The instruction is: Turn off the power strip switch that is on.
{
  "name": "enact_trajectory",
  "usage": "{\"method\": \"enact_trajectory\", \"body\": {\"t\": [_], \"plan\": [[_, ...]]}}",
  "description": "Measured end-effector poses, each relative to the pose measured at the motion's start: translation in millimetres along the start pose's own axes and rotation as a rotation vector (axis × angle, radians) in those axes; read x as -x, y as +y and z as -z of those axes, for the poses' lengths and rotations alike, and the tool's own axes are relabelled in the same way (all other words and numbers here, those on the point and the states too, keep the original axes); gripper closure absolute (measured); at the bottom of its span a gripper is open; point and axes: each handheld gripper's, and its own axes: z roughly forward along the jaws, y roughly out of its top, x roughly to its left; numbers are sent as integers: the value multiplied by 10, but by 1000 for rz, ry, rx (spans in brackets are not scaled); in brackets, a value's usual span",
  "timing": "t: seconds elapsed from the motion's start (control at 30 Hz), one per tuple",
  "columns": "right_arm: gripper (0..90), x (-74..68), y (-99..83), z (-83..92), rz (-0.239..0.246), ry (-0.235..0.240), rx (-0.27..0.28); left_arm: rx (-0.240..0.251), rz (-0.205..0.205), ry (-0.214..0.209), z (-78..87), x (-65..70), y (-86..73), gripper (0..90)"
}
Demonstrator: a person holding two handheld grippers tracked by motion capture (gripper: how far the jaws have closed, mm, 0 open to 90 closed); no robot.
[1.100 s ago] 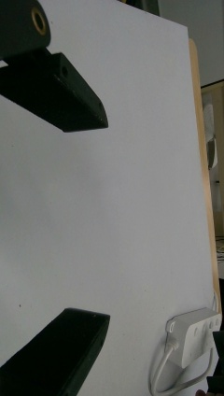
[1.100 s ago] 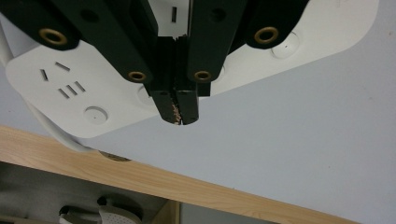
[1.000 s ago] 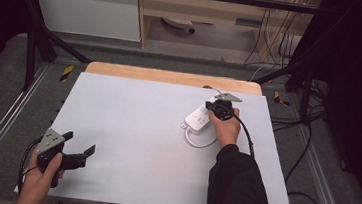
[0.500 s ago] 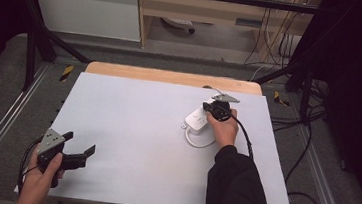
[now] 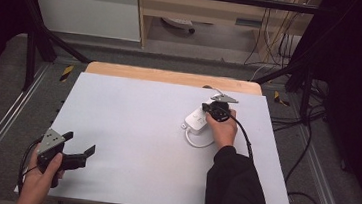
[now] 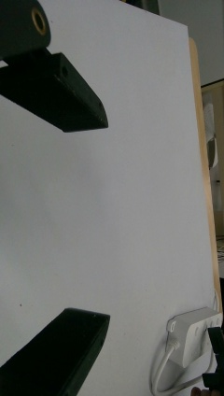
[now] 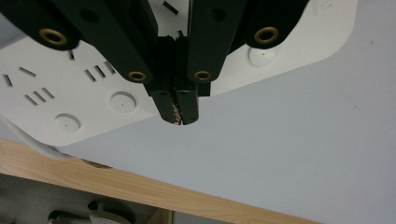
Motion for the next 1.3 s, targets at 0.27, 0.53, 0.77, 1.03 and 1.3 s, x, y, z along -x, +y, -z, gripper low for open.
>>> {"method": "enact_trajectory", "body": {"t": [0.27, 0.53, 0.77, 1.03, 1.3], "plan": [[900, -29, -27, -10, 3, -8, -1, 1, -1, 0, -5, 3, 1, 62], [900, -27, -43, -8, 9, -28, -8, 4, -1, -4, 7, 6, 4, 62], [900, -19, -35, 3, 16, -21, -20, 4, -4, -3, 8, 11, 6, 62], [900, -7, -39, -11, -9, -12, -10, 3, 0, -1, 3, 4, 3, 62], [900, -12, -34, -13, -12, -14, -12, 4, -1, -3, 6, 5, 5, 62]]}}
